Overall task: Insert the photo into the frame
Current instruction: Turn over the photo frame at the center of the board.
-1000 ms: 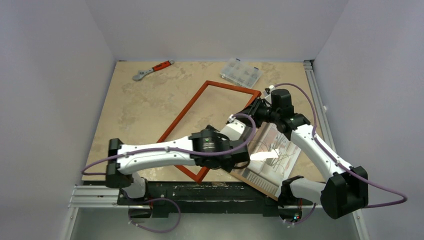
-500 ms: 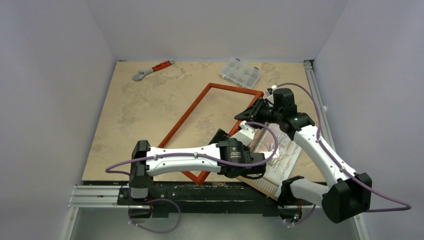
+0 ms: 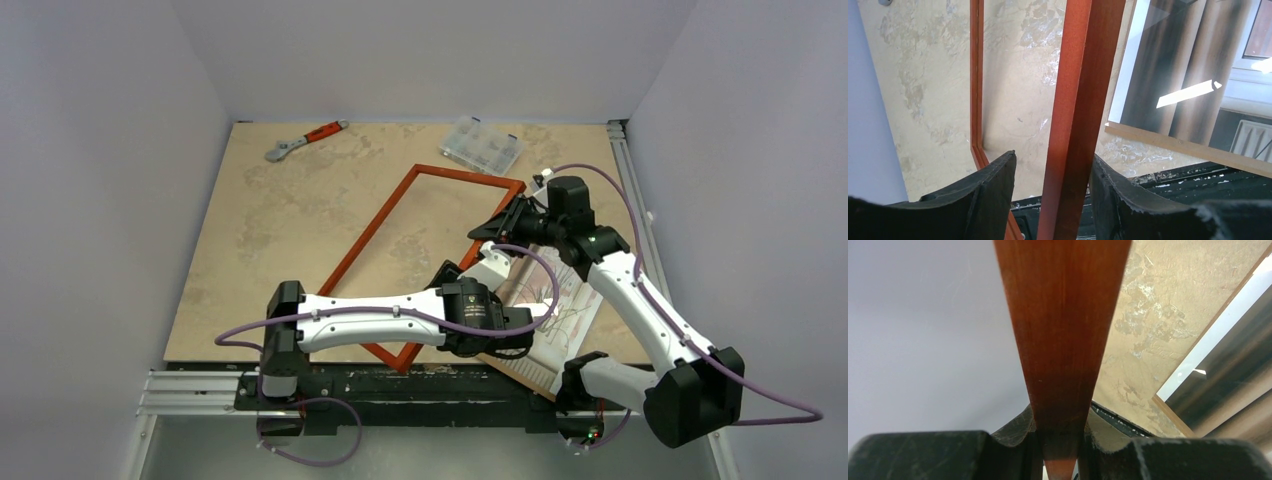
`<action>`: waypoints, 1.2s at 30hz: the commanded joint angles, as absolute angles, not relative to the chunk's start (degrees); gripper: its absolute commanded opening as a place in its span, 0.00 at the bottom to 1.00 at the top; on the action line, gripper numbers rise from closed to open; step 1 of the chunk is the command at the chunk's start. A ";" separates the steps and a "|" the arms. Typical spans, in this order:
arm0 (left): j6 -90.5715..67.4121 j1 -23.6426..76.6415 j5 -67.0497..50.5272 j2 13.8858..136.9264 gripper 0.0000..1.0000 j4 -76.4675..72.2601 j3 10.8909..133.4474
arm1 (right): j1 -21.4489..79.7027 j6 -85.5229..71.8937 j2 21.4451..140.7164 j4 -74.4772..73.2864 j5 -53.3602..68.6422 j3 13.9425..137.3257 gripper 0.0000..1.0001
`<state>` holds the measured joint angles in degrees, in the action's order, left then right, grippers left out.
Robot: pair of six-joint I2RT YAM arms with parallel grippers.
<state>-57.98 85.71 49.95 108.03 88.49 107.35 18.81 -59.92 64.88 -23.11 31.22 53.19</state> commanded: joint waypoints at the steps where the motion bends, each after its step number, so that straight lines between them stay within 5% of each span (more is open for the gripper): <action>1: -58.36 85.61 53.33 108.22 0.53 102.57 106.71 | 18.98 -58.51 62.40 -21.11 33.69 54.30 0.07; 10: -58.32 85.36 52.48 109.56 0.51 102.65 104.19 | 18.98 -59.85 61.88 -20.44 35.03 54.17 0.06; 19: -57.94 85.39 52.62 107.92 0.02 102.66 104.65 | 18.98 -57.51 61.39 -19.83 35.47 53.88 0.13; 26: -55.52 85.41 52.97 106.28 0.00 102.66 107.53 | 18.93 -56.82 60.82 -18.80 36.17 53.69 0.68; 30: -54.85 85.22 53.30 104.33 0.00 102.62 108.89 | 18.94 -56.11 60.53 -19.57 36.12 54.97 0.78; 36: -53.49 82.05 52.07 99.35 0.00 102.56 110.26 | 18.97 -54.37 59.49 -22.31 34.33 57.79 0.81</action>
